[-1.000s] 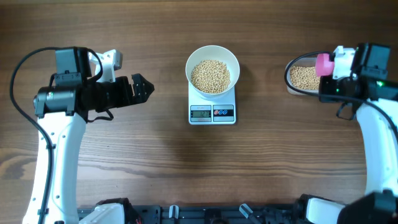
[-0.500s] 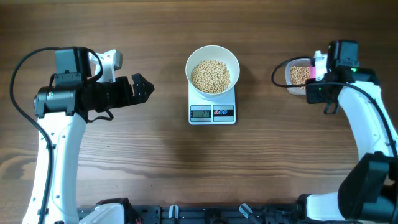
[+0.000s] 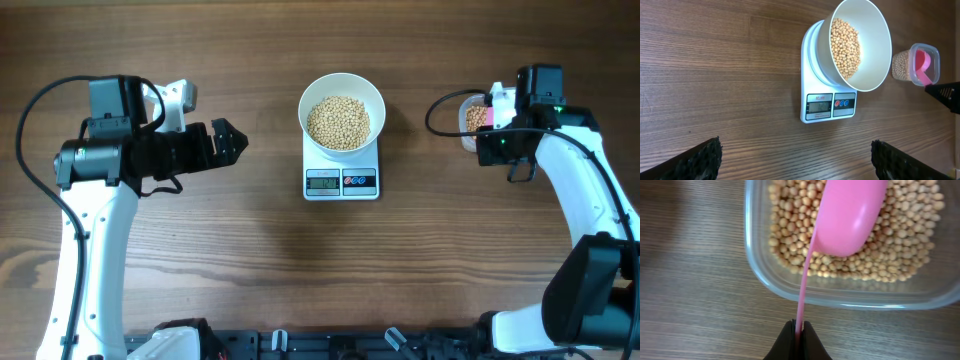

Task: Scoop item into bowl and weigh 150g on scale
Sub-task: 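Dip the scoop into the soybean tub and lift it filled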

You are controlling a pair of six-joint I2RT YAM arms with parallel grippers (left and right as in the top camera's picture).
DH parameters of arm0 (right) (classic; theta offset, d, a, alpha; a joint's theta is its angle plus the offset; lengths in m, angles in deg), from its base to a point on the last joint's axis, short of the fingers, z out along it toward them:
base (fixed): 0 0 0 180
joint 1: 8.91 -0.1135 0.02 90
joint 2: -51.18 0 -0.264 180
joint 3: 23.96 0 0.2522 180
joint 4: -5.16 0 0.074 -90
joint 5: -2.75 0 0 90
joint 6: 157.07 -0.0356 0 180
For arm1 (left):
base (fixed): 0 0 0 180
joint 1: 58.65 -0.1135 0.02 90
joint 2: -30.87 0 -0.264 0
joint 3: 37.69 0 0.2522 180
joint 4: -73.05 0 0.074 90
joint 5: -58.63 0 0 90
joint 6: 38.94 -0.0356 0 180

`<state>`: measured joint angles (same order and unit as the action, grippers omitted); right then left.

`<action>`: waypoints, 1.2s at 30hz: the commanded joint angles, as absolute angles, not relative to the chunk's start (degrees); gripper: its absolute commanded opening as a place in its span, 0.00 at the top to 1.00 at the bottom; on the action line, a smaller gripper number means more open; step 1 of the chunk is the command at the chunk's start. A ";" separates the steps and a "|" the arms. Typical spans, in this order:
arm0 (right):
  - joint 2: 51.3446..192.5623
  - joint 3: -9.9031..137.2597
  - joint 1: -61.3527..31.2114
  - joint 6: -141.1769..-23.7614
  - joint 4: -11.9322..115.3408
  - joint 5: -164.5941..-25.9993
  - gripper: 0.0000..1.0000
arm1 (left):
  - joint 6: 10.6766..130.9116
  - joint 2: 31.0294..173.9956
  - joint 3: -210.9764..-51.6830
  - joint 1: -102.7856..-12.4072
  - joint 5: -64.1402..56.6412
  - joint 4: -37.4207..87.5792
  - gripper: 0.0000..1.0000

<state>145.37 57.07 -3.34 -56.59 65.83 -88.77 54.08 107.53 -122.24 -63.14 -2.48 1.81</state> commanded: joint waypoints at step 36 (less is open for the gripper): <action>146.64 57.37 23.02 -61.25 69.68 -127.63 0.96 | 52.95 107.38 -123.31 -62.98 -1.41 1.79 0.00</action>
<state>145.90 57.07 21.29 -60.81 70.03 -121.49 54.08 107.53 -122.24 -63.14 -2.48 1.81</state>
